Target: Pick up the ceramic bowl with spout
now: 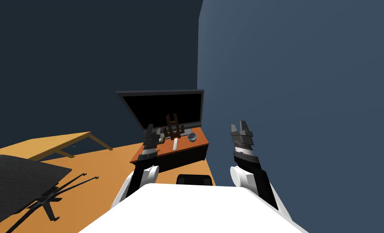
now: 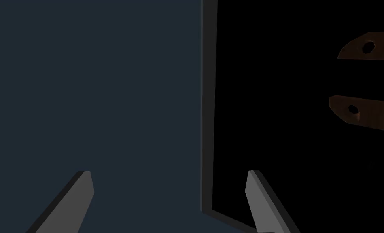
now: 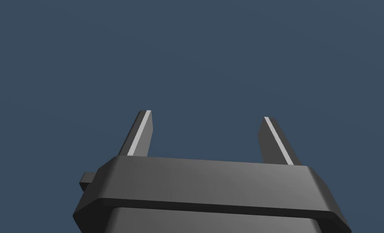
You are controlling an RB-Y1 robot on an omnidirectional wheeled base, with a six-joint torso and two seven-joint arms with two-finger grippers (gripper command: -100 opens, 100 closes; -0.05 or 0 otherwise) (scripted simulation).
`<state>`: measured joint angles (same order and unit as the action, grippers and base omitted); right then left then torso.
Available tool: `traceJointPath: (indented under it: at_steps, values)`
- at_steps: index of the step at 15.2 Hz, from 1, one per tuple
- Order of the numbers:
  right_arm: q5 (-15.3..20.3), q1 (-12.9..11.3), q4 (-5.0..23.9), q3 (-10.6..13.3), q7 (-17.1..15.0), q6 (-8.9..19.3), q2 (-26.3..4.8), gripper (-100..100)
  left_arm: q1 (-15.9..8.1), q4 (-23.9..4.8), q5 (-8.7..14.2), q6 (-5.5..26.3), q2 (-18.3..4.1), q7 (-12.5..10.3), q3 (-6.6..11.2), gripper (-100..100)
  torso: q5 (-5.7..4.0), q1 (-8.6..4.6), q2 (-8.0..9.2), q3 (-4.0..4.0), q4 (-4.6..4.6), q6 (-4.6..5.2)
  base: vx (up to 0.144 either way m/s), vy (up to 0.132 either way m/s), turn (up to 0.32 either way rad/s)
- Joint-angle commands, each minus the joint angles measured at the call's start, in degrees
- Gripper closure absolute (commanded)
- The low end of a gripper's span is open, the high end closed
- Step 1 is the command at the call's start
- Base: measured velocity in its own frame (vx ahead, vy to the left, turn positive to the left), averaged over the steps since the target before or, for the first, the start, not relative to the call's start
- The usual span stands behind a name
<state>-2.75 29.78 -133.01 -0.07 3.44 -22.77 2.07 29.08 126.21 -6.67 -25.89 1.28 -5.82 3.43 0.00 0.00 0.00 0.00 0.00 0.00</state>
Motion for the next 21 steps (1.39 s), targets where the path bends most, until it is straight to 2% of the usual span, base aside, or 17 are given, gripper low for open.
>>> traceJointPath:
  at_steps: [1,2,3,5,6,9,10,12,13,14,15,16,17,20,21]
  values:
    - [0.0,0.0,0.0,0.0,0.0,0.0,0.0,0,-0.1,-0.3,0.2,0.6,-2.2,0.0,0.07,-100,0.0,0.0,0.0,0.0,0.0,0.0,0.003,0.001,-0.056]
    - [0.0,0.0,0.0,0.0,0.0,0.0,0.0,0,-0.2,-0.6,0.4,1.3,-3.7,0.1,0.14,-100,0.0,0.02,-0.01,0.0,0.0,0.01,0.008,0.006,-0.104]
    - [0.0,0.0,0.0,0.0,0.0,0.0,0.0,0,-0.2,-0.6,0.4,1.3,-3.8,0.1,0.14,-100,0.01,0.04,-0.02,-0.01,0.0,0.02,0.008,0.01,-0.082]
    - [0.0,0.0,0.0,0.0,0.0,0.0,0.0,0,-0.6,-1.4,1.0,3.1,-6.9,0.2,0.35,-100,0.01,0.07,-0.03,-0.02,-0.01,0.02,0.01,0.014,-0.13]
    - [0.0,0.0,0.0,0.0,0.0,0.0,0.0,0,-0.6,-1.4,1.0,3.1,-6.9,0.2,0.35,-100,0.02,0.09,-0.04,-0.02,-0.01,0.03,0.012,0.02,-0.115]
    - [0.0,0.0,0.0,0.0,0.0,0.0,0.0,0,-1.4,-3.3,2.4,7.1,-10.7,0.4,0.8,-100,0.03,0.13,-0.08,-0.04,-0.02,0.03,0.021,0.026,-0.195]
    - [0.0,0.0,0.0,0.0,0.0,0.0,0.0,0,-1.4,-3.3,2.4,7.3,-10.7,0.4,0.8,-100,0.03,0.16,-0.11,-0.06,-0.02,0.05,0.026,0.032,-0.219]
    - [0.0,0.0,0.0,0.0,0.0,0.0,0.0,0,-2.0,-4.9,3.6,10.3,-12.7,0.6,1.2,-100,0.04,0.16,-0.12,-0.07,-0.03,0.03,0.025,0.033,-0.248]
    - [0.0,0.0,0.0,0.0,0.0,0.0,0.0,0,-2.0,-4.9,3.6,10.8,-12.7,0.6,1.2,-100,0.04,0.17,-0.13,-0.08,-0.03,0.06,0.024,0.034,-0.203]
    - [0.0,0.0,0.0,0.0,0.0,0.0,0.0,0,-2.4,-5.7,4.2,12.7,-13.5,0.7,1.41,-100,0.04,0.17,-0.13,-0.08,-0.03,0.02,0.024,0.033,-0.198]
    - [0.0,0.0,0.0,0.0,0.0,0.0,0.0,0,-2.4,-5.7,4.2,12.8,-13.5,0.7,1.41,-100,0.04,0.16,-0.13,-0.08,-0.03,0.04,0.018,0.033,-0.148]
    - [0.0,0.0,0.0,0.0,0.0,0.0,0.0,0,-2.8,-6.7,4.9,14.7,-14.3,0.8,1.64,-100,0.04,0.16,-0.12,-0.07,-0.03,0.01,0.015,0.03,-0.187]
    - [0.0,0.0,0.0,0.0,0.0,0.0,0.0,0,-2.8,-6.7,4.9,14.9,-14.3,0.8,1.64,-100,0.03,0.15,-0.11,-0.06,-0.03,0.03,0.015,0.03,-0.179]
    - [0.0,0.0,0.0,0.0,0.0,0.0,0.0,0,-3.6,-8.7,6.4,19.0,-15.5,1.1,2.14,-100,0.03,0.14,-0.12,-0.07,-0.03,0.02,0.018,0.032,-0.227]
    - [0.0,0.0,0.0,0.0,0.0,0.0,0.0,0,-3.6,-8.7,6.4,19.4,-15.5,1.1,2.14,-100,0.03,0.15,-0.12,-0.07,-0.03,0.03,0.019,0.033,-0.183]
